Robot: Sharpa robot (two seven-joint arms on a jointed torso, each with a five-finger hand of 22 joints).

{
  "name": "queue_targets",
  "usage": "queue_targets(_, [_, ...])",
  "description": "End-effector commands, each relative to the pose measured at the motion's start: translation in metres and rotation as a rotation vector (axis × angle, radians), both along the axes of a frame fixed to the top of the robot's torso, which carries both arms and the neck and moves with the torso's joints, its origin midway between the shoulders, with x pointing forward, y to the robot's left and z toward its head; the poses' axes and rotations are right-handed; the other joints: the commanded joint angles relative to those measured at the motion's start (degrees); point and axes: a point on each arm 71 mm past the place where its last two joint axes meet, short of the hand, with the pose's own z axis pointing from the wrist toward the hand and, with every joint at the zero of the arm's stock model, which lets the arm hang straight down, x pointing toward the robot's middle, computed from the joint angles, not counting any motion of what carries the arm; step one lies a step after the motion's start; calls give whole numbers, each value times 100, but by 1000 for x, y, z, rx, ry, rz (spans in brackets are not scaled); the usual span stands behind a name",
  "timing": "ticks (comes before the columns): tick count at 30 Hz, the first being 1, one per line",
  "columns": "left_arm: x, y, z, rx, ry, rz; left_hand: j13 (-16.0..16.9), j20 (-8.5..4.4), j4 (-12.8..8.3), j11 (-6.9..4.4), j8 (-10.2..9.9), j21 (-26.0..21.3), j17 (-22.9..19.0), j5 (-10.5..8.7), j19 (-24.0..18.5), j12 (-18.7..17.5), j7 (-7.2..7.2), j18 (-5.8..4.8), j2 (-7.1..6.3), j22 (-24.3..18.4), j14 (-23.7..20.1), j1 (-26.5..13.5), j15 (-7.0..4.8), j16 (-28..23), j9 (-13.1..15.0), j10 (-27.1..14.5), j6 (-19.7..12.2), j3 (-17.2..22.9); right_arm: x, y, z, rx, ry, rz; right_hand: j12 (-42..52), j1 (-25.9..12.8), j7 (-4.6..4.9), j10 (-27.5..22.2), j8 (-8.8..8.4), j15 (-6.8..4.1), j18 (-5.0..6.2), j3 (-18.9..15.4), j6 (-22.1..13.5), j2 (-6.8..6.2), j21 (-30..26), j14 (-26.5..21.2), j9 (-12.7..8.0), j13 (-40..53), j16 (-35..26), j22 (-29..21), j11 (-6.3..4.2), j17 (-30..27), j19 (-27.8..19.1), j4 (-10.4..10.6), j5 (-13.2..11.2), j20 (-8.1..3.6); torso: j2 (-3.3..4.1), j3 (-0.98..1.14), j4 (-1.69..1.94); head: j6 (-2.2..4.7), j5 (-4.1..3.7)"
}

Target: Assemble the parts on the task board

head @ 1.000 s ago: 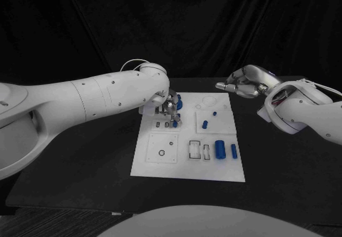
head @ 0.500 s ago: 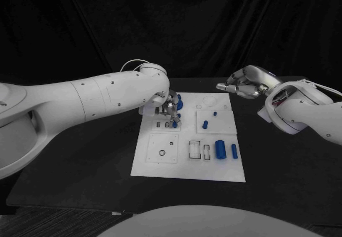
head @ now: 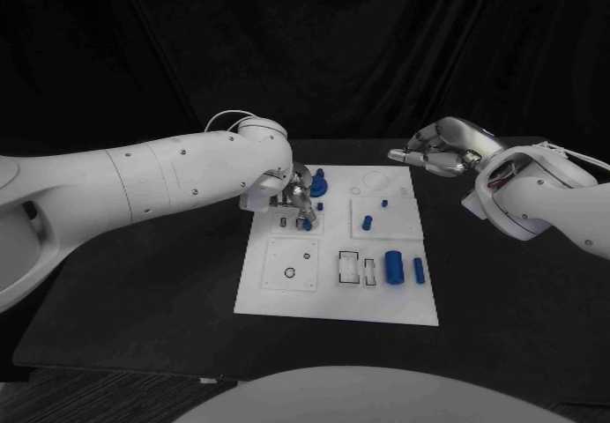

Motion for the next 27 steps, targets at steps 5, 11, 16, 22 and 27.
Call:
queue_targets(5, [2, 15, 8, -24, -62, 68, 1446, -5, -124, -115, -70, 0, 1535, 241, 539, 15, -42, 28, -105, 1462, 645, -52, -95, 58, 182, 697, 115, 809, 1, -2, -2, -4, 10, -14, 95, 62, 1, 586, 37, 23, 59, -189, 50, 24, -24, 456, 25, 1510, -62, 1200, 27, 1035, 41, 11, 128, 19, -23, 21, 4, -1, 3])
queue_targets(11, [3, 26, 10, -23, -79, 101, 1446, -6, -102, -117, -75, -5, 1535, 236, 534, 15, -42, 29, -127, 1457, 645, -145, -97, 58, 196, 697, 127, 893, 1, -3, -3, -5, 16, -16, 95, 78, 1, 586, 35, 23, 63, -191, 51, 25, -40, 453, 26, 1510, -67, 1195, 27, 1023, 33, 11, 134, 19, -31, 25, 6, -1, 40])
queue_targets(16, [3, 31, 11, -23, -86, 116, 1446, -7, -88, -117, -78, -6, 1535, 230, 533, 15, -42, 30, -133, 1456, 645, -188, -97, 58, 203, 697, 132, 932, 0, -3, -7, -6, 25, -16, 95, 86, 2, 586, 33, 24, 63, -192, 50, 27, -43, 453, 26, 1510, -68, 1194, 27, 1020, 32, 12, 136, 19, -42, 30, 11, -1, 70])
queue_targets(22, [4, 34, 11, -19, -89, 127, 1446, -7, -83, -118, -78, -6, 1535, 228, 533, 15, -43, 30, -136, 1456, 645, -206, -98, 58, 206, 697, 137, 949, 0, -2, -10, -7, 34, -14, 95, 86, 2, 586, 33, 24, 63, -192, 50, 27, -43, 453, 26, 1510, -68, 1194, 27, 1020, 32, 12, 136, 19, -53, 40, 22, -1, 79])
queue_targets(27, [4, 35, 10, -11, -85, 129, 1446, -9, -63, -121, -78, -10, 1535, 229, 530, 15, -46, 31, -136, 1452, 645, -264, -101, 58, 218, 697, 150, 1015, 0, -1, -11, -1, 44, -16, 95, 112, 2, 586, 27, 24, 66, -196, 46, 32, -56, 449, 26, 1510, -74, 1190, 27, 1005, 25, 13, 142, 20, -46, 38, 29, -1, 70])
